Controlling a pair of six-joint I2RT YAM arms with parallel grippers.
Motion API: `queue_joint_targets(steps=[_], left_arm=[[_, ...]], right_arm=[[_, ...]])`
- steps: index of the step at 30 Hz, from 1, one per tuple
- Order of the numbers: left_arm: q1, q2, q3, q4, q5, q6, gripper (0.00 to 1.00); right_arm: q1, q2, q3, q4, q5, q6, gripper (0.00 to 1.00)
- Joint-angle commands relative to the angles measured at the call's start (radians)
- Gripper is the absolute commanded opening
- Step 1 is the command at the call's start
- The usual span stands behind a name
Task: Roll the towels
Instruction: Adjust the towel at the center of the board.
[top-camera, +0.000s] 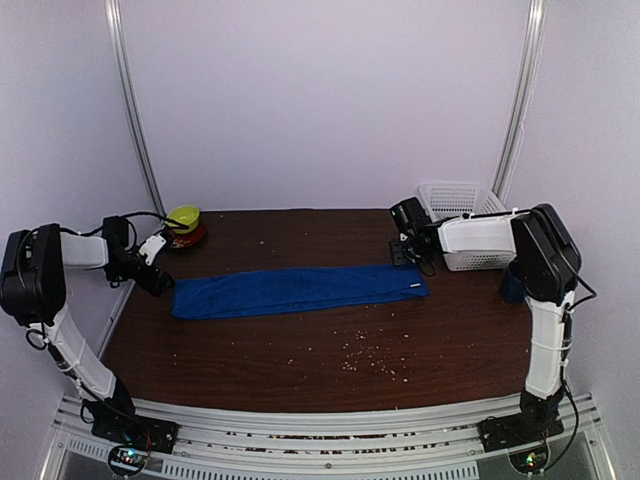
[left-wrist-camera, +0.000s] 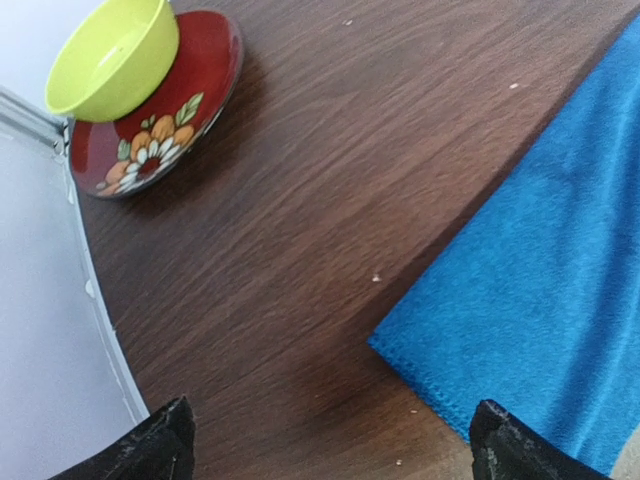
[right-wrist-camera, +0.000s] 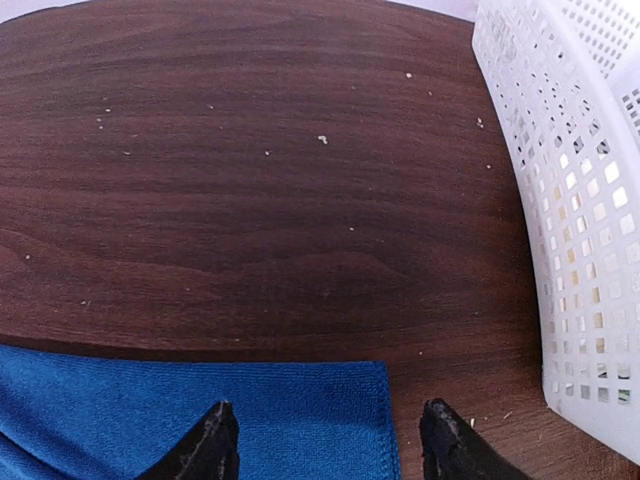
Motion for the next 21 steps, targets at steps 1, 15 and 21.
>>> queue_joint_targets(steps=[1,15,21], left_arm=[[-0.023,0.028,-0.033,0.098,-0.12,-0.046,0.98],[-0.103,0.088,-0.087,0.233,-0.38,-0.092,0.98],[-0.104,0.107,-0.098,0.275,-0.459,-0.098,0.98]], right_arm=[[-0.028,0.041,0.058,-0.051,0.034,0.036,0.63],[-0.081,0.129,0.091,-0.053,-0.033,0.06,0.59],[-0.086,0.121,0.068,-0.032,-0.077,0.064,0.42]])
